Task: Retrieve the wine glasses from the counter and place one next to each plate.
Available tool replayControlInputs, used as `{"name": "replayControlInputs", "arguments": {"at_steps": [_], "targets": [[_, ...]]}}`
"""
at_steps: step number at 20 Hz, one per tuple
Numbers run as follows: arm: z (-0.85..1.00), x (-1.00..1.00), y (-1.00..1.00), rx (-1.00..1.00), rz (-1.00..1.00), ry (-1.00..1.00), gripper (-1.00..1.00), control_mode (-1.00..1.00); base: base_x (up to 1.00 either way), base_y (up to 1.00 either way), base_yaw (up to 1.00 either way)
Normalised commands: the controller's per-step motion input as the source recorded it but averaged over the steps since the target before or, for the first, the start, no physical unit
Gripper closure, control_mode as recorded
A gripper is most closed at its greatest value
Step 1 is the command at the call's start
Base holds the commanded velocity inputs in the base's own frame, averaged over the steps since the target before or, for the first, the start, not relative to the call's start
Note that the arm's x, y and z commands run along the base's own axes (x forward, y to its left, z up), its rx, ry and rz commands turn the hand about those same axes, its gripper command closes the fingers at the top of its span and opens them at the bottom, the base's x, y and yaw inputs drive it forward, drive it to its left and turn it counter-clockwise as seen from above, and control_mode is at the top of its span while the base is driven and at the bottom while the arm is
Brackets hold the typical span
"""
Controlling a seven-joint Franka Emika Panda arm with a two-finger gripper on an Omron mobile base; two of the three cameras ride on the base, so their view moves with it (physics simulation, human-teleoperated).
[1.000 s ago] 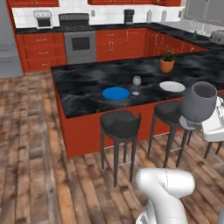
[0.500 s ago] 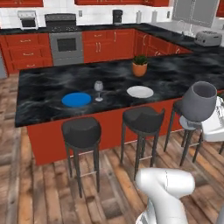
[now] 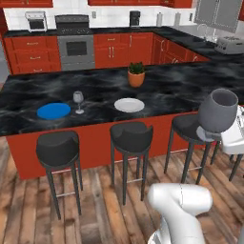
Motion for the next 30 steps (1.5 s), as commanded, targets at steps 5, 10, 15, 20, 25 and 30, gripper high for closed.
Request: {"name": "replayControlInputs", "arguments": {"at_steps": [5,10,15,20,25,30], "targets": [[0.00,0.00,0.00,0.00,0.00,0.00,1.00,1.00,0.68,-0.64,0.11],[0.00,0.00,0.00,0.00,0.00,0.00,1.00,1.00,0.56,-0.78,0.07],[0.00,0.00,0.00,0.00,0.00,0.00,1.00,1.00,0.65,-0.37,0.04],[0.00,0.00,0.00,0.00,0.00,0.00,1.00,1.00,0.80,0.00,0.00],[0.00,0.00,0.00,0.00,0.00,0.00,1.00,1.00,0.42,0.06,0.00],[0.00,0.00,0.00,0.00,0.00,0.00,1.00,1.00,0.08,0.15,0.01]]}}
